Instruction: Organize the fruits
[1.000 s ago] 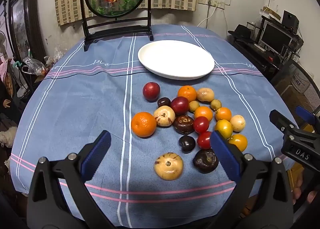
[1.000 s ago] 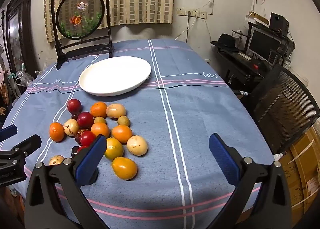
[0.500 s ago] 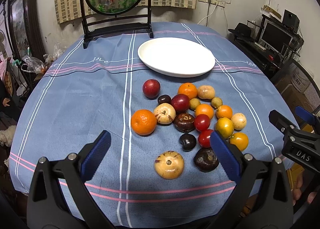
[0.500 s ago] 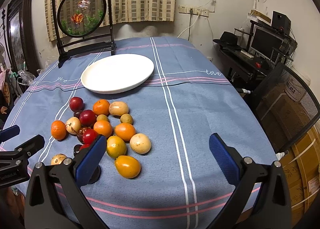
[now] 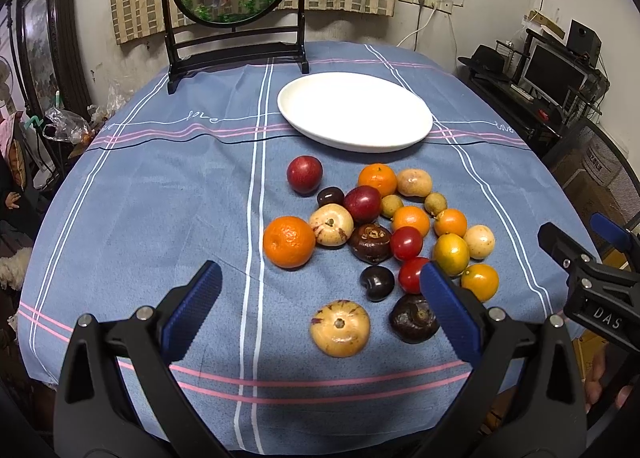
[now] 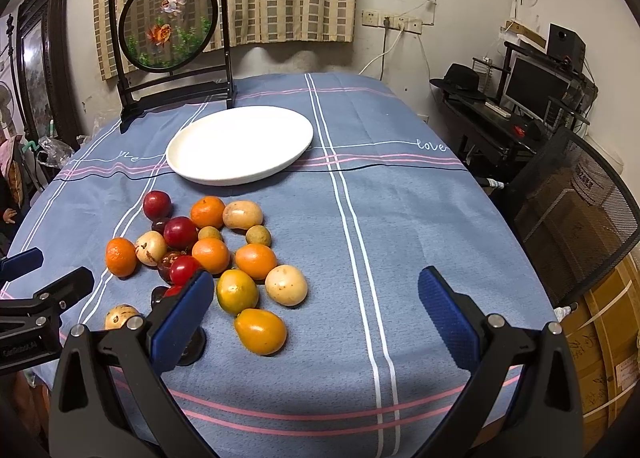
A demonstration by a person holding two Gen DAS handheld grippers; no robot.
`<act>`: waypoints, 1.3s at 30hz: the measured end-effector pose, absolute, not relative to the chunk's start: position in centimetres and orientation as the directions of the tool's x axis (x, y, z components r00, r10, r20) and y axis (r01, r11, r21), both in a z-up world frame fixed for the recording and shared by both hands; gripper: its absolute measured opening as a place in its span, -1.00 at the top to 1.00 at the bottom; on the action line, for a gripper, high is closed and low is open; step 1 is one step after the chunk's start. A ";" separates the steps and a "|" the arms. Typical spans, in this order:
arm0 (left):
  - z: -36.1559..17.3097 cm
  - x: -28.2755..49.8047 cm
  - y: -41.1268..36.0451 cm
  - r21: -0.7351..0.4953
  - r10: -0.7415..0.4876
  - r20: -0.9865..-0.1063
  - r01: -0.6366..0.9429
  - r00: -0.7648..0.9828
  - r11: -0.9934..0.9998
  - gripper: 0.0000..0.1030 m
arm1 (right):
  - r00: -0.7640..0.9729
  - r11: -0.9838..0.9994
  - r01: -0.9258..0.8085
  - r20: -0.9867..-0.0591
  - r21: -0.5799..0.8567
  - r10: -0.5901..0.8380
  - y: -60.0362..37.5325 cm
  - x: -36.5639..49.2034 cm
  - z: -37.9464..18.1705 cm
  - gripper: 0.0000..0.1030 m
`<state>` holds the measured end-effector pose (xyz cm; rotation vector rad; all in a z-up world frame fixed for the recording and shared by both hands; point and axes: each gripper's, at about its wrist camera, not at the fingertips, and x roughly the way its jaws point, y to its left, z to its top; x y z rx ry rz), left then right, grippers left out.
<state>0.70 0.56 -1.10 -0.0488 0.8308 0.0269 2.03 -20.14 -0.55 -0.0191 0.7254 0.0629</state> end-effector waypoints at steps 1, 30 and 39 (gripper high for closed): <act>-1.1 0.7 0.6 -0.033 0.005 -0.739 -0.043 0.673 0.999 -0.96 | 0.746 0.998 -0.065 -0.664 0.004 0.051 -20.2 2.0 -0.5 -0.97; -1.3 0.8 0.6 -0.035 0.003 -0.747 -0.045 0.665 0.998 -0.96 | 0.734 0.996 -0.087 -0.675 0.017 0.075 -20.1 2.2 -0.6 -0.97; -1.5 0.8 0.6 -0.036 0.003 -0.750 -0.045 0.661 0.998 -0.96 | 0.732 0.996 -0.091 -0.677 0.015 0.078 -20.0 2.3 -0.7 -0.97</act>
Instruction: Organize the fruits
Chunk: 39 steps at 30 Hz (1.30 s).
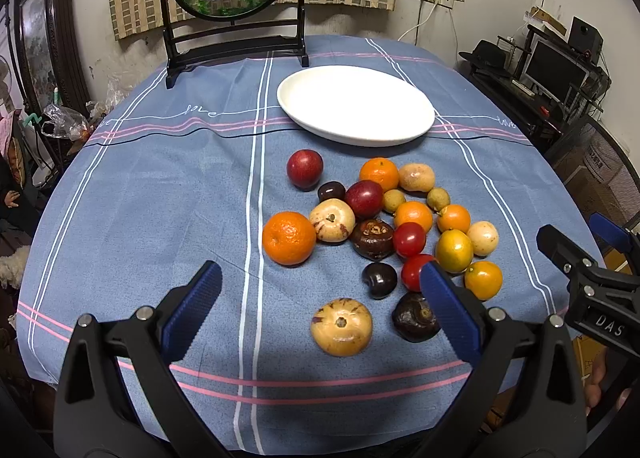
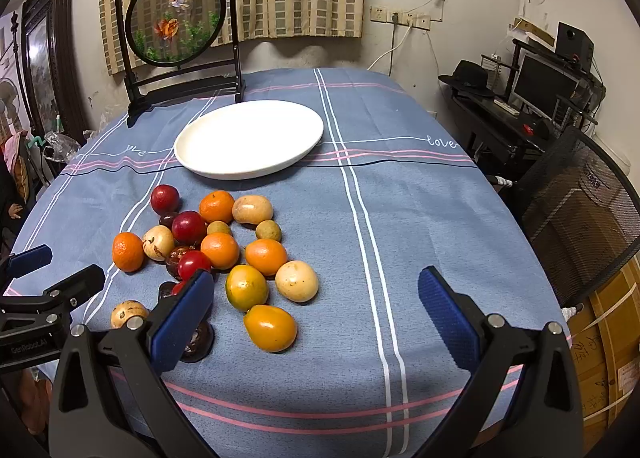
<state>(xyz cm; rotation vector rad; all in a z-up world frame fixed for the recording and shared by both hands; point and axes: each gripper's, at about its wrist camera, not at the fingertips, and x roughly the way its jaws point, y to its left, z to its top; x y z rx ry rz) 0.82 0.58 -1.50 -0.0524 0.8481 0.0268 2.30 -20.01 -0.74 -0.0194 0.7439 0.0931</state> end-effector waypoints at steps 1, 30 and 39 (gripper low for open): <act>-1.5 0.8 0.6 -0.036 0.003 -0.750 -0.045 0.661 0.998 -0.96 | 0.732 0.995 -0.096 -0.676 0.017 0.083 -20.0 2.3 -0.8 -0.97; -5.8 -1.4 2.6 -0.115 -0.150 -0.792 0.096 0.591 0.989 -0.71 | 0.593 0.925 -0.341 -0.726 0.165 0.348 -20.7 2.2 -7.2 0.23; -9.0 1.1 0.8 -0.162 -0.219 -0.831 0.154 0.512 0.975 0.10 | 0.590 0.921 -0.323 -0.715 0.217 0.376 -21.9 2.2 -7.3 0.23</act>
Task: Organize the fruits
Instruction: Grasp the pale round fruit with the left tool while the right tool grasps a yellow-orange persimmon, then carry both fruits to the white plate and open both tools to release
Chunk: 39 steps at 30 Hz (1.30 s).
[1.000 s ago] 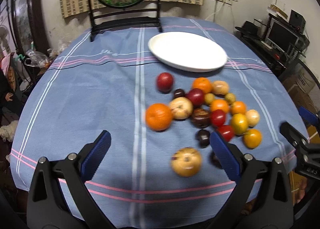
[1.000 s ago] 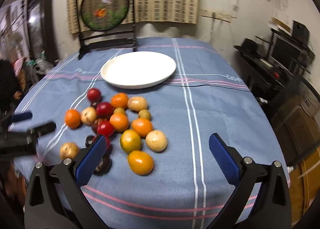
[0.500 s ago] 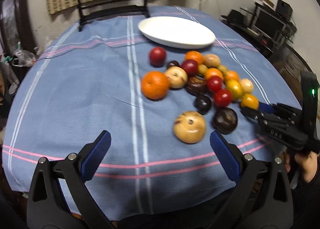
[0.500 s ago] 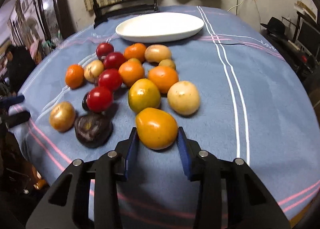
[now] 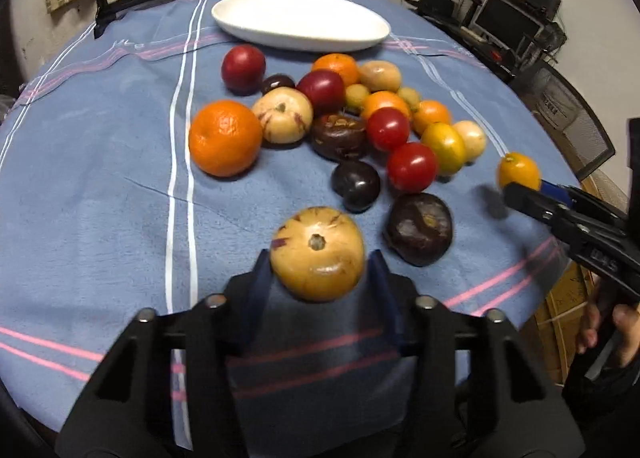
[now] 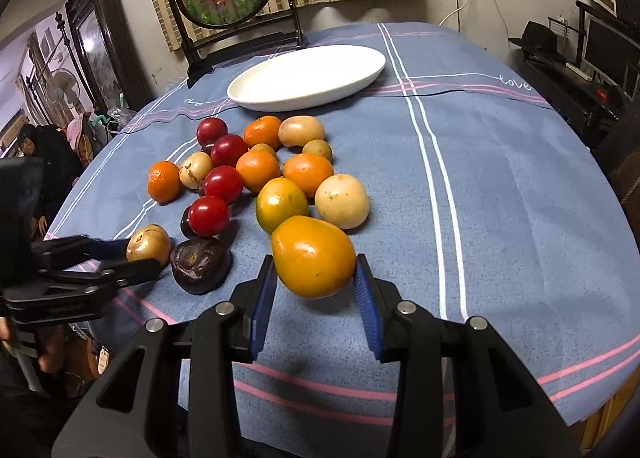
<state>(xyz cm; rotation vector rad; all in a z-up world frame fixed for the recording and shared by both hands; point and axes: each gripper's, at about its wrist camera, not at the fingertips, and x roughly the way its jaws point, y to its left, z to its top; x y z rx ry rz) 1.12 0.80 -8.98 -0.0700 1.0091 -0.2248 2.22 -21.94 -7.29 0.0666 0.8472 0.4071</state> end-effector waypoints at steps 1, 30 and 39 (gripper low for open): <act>-9.0 1.3 0.8 -0.162 -0.220 -0.826 0.154 0.518 0.975 0.12 | 0.589 0.920 -0.324 -0.714 0.218 0.377 -21.9 2.2 -7.3 0.23; 1.0 24.4 2.9 -0.149 -0.210 -0.773 0.150 0.599 0.977 0.12 | 0.547 0.893 -0.433 -0.752 0.123 0.369 -14.6 28.6 -1.7 0.23; -5.3 37.9 3.3 -0.175 -0.195 -0.855 0.086 0.480 0.981 0.12 | 0.410 0.882 -0.439 -0.836 0.170 0.366 -10.8 40.7 -7.4 0.23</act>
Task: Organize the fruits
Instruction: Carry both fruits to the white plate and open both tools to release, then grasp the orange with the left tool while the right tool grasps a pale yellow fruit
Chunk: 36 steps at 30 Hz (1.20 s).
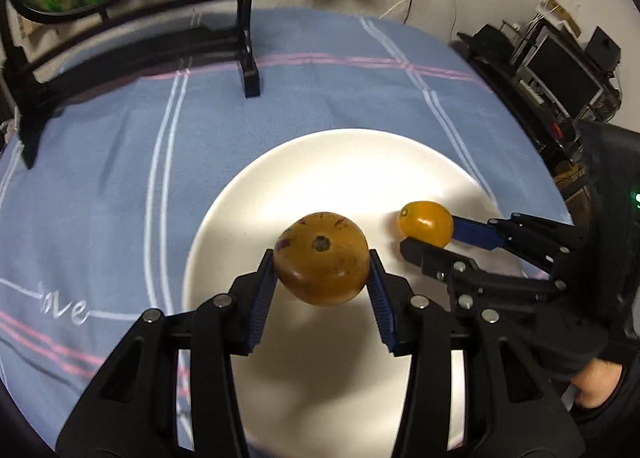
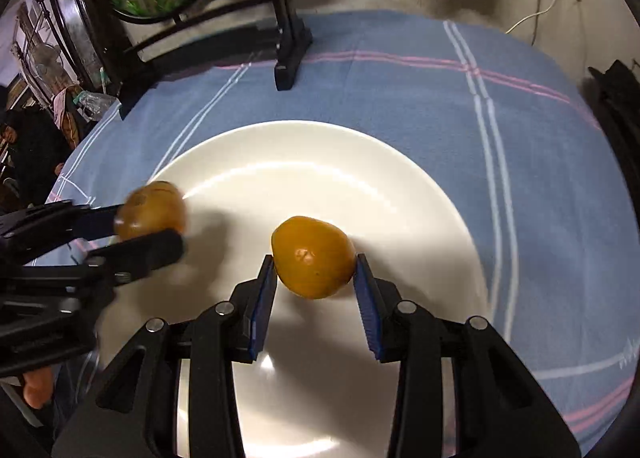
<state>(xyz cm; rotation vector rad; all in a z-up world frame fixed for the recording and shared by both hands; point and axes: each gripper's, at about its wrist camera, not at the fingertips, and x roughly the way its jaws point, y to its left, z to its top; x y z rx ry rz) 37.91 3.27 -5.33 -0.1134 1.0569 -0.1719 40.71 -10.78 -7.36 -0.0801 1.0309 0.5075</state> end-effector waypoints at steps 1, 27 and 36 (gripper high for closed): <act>-5.7 38.5 3.1 -0.178 -0.199 -0.860 0.090 0.469 0.980 0.11 | 0.409 0.880 -0.447 -0.839 0.159 0.360 -10.5 40.8 -7.5 0.23; -2.4 9.0 5.3 -0.181 -0.154 -0.756 0.022 0.637 0.983 -0.78 | 0.642 0.950 -0.276 -0.707 0.148 0.297 -20.2 12.7 -0.9 -0.92; -2.2 6.8 4.3 -0.175 -0.168 -0.749 0.053 0.642 0.983 -0.78 | 0.636 0.930 -0.341 -0.695 0.137 0.335 -17.6 10.4 0.1 -0.93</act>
